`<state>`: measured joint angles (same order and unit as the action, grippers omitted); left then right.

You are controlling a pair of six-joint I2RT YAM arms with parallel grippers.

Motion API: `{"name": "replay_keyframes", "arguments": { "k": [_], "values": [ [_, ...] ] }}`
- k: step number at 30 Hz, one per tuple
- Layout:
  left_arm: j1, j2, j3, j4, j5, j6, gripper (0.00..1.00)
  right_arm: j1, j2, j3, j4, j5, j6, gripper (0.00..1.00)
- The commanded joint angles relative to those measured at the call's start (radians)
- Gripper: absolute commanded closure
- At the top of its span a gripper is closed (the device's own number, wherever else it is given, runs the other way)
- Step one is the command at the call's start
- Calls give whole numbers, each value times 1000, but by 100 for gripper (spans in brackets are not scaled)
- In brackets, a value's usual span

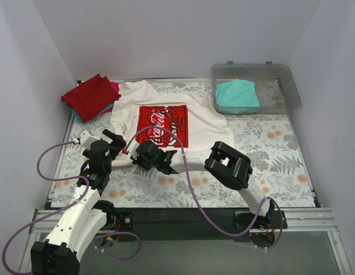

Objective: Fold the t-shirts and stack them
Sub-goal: Flatten the tshirt out

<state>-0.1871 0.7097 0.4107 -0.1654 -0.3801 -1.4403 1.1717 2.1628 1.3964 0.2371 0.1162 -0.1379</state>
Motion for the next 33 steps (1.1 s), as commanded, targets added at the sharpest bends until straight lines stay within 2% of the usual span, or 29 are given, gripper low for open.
{"name": "replay_keyframes", "arguments": {
  "k": [1, 8, 12, 19, 24, 33],
  "values": [
    [2, -12, -9, -10, 4, -2, 14, -10, 9, 49, 28, 45, 12, 99],
    [2, -7, -12, -8, -3, 1, 14, -110, -57, 90, 10, -76, 112, 99],
    [3, 22, -7, 4, 21, 15, 14, -174, -11, 191, -47, -193, 161, 99],
    [2, 105, 8, 49, 99, 58, 14, -290, 60, 317, -96, -311, 233, 99],
    [-11, 200, 19, 99, 188, 92, 14, -340, 136, 426, -133, -378, 253, 99],
    [-129, 419, 51, 219, 144, 109, 19, -371, 178, 461, -165, -385, 271, 99]
  ]
}}
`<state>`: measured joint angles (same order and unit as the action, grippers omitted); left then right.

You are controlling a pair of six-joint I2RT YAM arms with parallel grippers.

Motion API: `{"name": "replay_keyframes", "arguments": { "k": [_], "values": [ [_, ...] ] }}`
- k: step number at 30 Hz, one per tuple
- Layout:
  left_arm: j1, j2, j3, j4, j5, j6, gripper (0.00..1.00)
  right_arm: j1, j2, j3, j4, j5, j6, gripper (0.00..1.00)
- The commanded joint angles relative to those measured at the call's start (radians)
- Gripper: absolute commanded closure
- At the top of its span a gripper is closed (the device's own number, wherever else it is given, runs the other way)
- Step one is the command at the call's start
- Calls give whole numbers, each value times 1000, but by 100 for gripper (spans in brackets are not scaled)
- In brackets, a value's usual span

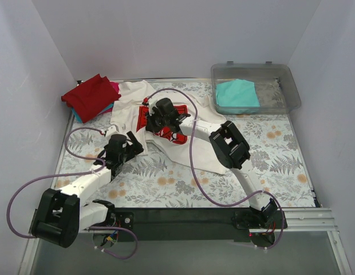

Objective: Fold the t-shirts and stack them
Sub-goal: Flatten the tshirt out

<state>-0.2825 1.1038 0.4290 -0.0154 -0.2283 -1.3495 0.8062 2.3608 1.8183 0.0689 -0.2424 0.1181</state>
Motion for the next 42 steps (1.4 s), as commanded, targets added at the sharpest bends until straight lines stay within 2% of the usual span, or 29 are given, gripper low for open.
{"name": "replay_keyframes", "arguments": {
  "k": [1, 13, 14, 18, 26, 28, 29, 30, 35, 38, 41, 42],
  "values": [
    [-38, 36, 34, 81, 1, 12, 21, -6, -23, 36, 3, -25, 15, 99],
    [-84, 140, 13, 106, -32, -43, 27, -7, -54, 7, 5, -17, 18, 99],
    [-89, 145, 11, 107, -43, -46, 28, -7, -55, 6, 5, -18, 18, 99],
    [-96, 146, -4, 132, -123, -50, 46, -7, -63, -14, 5, -20, 17, 99],
    [-98, 229, 17, 153, -151, -46, 56, -6, -106, -77, 6, -34, 15, 99],
    [-98, 231, 17, 152, -155, -45, 65, -7, -118, -97, 12, -34, 14, 99],
    [-98, 225, 14, 152, -157, -45, 94, -6, -129, -115, 12, -34, 14, 99],
    [-98, 212, 13, 147, -157, -46, 100, -6, -135, -125, 14, -34, 11, 99],
    [-99, 76, 34, 103, -120, -37, 100, -6, -202, -192, 16, -20, -9, 98],
    [-98, -18, 82, 49, -71, -31, 100, -6, -259, -249, 15, 8, -21, 93],
    [-95, -74, 131, 25, -39, -16, 100, -6, -319, -312, 17, 35, -32, 72],
    [-93, -73, 145, 20, -37, -10, 100, -6, -334, -327, 17, 49, -34, 69]
  ]
}}
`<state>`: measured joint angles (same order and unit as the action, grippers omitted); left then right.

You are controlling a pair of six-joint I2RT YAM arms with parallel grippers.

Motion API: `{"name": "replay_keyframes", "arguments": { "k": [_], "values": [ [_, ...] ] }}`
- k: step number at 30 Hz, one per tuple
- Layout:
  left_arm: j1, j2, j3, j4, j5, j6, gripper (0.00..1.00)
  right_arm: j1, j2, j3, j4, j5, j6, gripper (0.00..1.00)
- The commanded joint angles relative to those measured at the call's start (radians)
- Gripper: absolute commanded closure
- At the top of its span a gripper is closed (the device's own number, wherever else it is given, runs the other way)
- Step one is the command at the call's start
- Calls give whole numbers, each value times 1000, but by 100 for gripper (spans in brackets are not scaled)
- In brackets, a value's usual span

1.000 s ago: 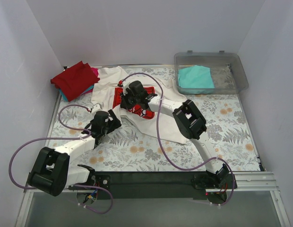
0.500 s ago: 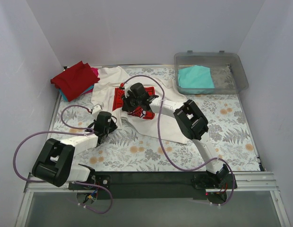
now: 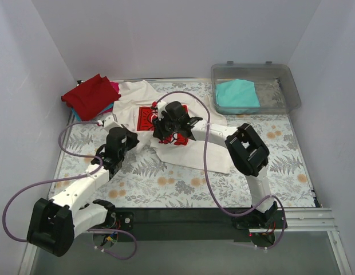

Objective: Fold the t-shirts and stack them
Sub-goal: Flatten the tshirt out

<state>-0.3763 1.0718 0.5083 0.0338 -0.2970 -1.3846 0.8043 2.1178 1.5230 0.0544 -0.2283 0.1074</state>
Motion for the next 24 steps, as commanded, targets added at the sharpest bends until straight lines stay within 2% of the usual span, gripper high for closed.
{"name": "replay_keyframes", "arguments": {
  "k": [1, 2, 5, 10, 15, 19, 21, 22, 23, 24],
  "values": [
    [4, -20, 97, -29, 26, 32, 100, -4, -105, -62, 35, 44, -25, 66],
    [8, 0, 113, -29, 24, 45, 100, -4, -128, -75, 36, 52, -25, 61],
    [60, 114, 171, -28, 73, 56, 100, -2, -175, -136, 39, 81, -23, 58],
    [207, 342, 255, 61, 213, 45, 100, 29, -260, -263, 56, 139, -21, 56],
    [281, 641, 430, 78, 295, 30, 100, 101, -324, -360, 78, 181, -5, 55],
    [304, 671, 458, 110, 337, 45, 99, 136, -352, -396, 82, 210, 12, 54],
    [304, 646, 450, 118, 325, 55, 75, 157, -366, -412, 99, 216, 20, 54],
    [304, 628, 444, 120, 325, 55, 55, 173, -369, -414, 116, 215, 21, 53],
    [306, 617, 441, 115, 325, 62, 46, 179, -364, -409, 130, 208, 23, 53],
    [304, 591, 429, 114, 325, 64, 32, 191, -352, -393, 133, 190, 25, 53]
  ]
}}
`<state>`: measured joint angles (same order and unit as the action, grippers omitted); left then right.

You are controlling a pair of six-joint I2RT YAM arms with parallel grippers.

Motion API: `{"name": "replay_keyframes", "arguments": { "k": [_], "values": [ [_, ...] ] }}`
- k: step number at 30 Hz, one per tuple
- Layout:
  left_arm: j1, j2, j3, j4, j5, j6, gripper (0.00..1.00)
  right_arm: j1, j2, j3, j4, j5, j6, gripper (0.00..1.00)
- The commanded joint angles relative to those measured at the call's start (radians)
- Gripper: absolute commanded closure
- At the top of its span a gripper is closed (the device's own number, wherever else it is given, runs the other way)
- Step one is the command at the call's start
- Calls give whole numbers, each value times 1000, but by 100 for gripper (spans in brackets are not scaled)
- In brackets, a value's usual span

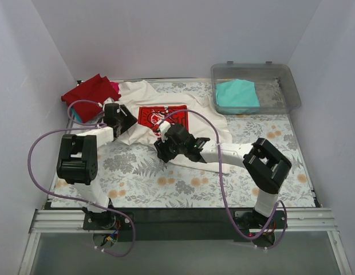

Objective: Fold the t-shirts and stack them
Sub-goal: Flatten the tshirt out

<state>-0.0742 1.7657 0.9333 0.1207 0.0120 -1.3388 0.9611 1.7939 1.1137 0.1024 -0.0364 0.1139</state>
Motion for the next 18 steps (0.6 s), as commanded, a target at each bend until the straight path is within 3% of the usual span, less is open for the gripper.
{"name": "replay_keyframes", "arguments": {
  "k": [1, 3, 7, 13, 18],
  "values": [
    [2, -136, -5, 25, 13, 23, 26, 40, -18, 26, 89, -11, 24, 53],
    [2, -232, -62, 60, 16, 41, 21, 44, 24, 72, 97, -42, 38, 53],
    [2, -458, -219, 77, 67, 73, 20, 45, 97, 142, 105, -57, 47, 53],
    [-2, -615, -437, 105, 114, 105, 22, 45, 108, 152, 111, -56, 59, 52],
    [-27, -675, -534, 158, 120, 122, 24, 44, 58, 106, 117, -14, 70, 52]
  ]
}}
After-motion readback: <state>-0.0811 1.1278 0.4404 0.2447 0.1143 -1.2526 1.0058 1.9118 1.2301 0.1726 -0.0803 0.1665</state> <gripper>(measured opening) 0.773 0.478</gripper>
